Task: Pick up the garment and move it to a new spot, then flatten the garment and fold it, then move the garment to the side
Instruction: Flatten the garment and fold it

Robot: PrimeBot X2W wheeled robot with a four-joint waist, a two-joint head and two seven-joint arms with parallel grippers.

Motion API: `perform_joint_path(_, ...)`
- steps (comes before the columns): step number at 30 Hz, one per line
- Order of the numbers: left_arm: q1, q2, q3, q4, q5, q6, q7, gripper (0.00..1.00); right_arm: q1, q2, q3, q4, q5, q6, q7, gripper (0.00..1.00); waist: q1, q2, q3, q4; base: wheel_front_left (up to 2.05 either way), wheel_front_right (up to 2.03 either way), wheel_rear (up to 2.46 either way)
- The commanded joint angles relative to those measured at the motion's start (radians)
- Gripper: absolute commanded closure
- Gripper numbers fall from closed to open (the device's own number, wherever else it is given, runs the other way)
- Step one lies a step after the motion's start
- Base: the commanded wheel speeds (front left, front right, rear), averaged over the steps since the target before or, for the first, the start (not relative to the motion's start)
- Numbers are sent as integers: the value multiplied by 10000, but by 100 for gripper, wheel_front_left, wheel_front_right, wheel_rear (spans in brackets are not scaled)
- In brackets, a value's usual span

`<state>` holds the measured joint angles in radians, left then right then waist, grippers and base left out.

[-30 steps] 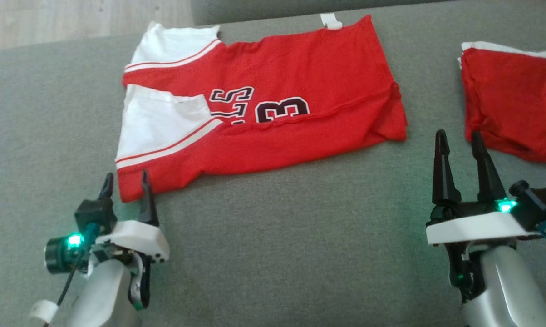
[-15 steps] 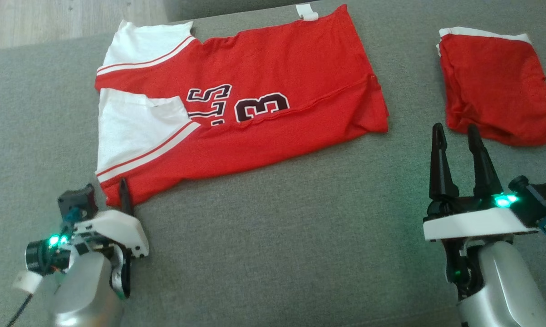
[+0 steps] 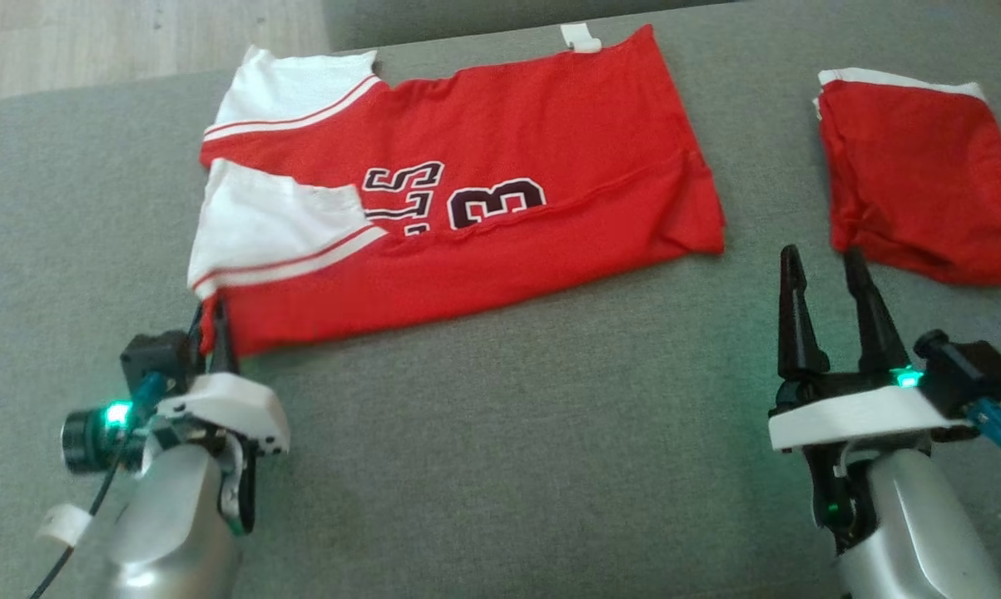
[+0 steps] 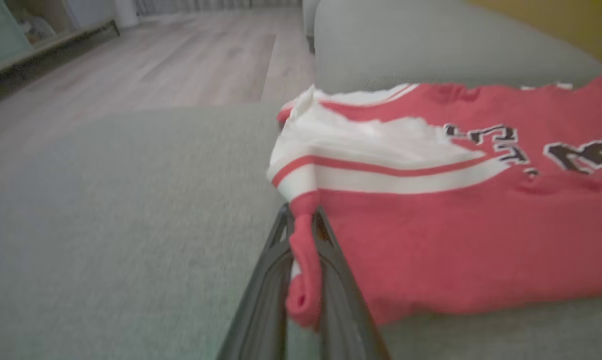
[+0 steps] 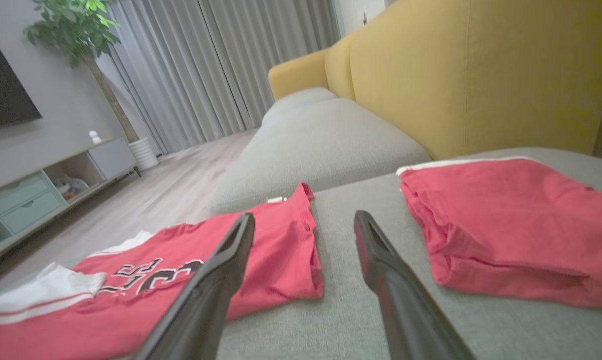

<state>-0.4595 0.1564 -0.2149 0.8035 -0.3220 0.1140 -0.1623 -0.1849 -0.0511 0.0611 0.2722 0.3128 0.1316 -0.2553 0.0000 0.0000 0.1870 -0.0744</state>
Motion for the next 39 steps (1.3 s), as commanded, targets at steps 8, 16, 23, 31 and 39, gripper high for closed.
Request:
perform_joint_path(8,-440,325,-309,-2073,625,-148,-816,100,-1795,8,-99,2051,-357,-9,942,0,0,0,158,456,0,0,0)
perform_joint_path(16,-403,277,-644,-3098,873,-232,-928,100,-3363,9,-463,4430,86,-9,1572,0,0,0,473,837,0,0,0)
perform_joint_path(23,-417,181,-902,-3496,935,-296,-945,100,-4751,9,-629,6638,-518,-9,1572,0,0,0,800,1164,0,0,0)
perform_joint_path(31,-432,175,-1021,-3525,900,-283,-925,100,-5605,9,-703,8425,-1794,-9,1391,91,0,0,905,1317,0,0,0)
perform_joint_path(39,-152,391,-941,-3171,724,-239,-802,100,-5776,9,-816,9128,-2118,-9,631,100,0,0,447,1125,0,0,0)
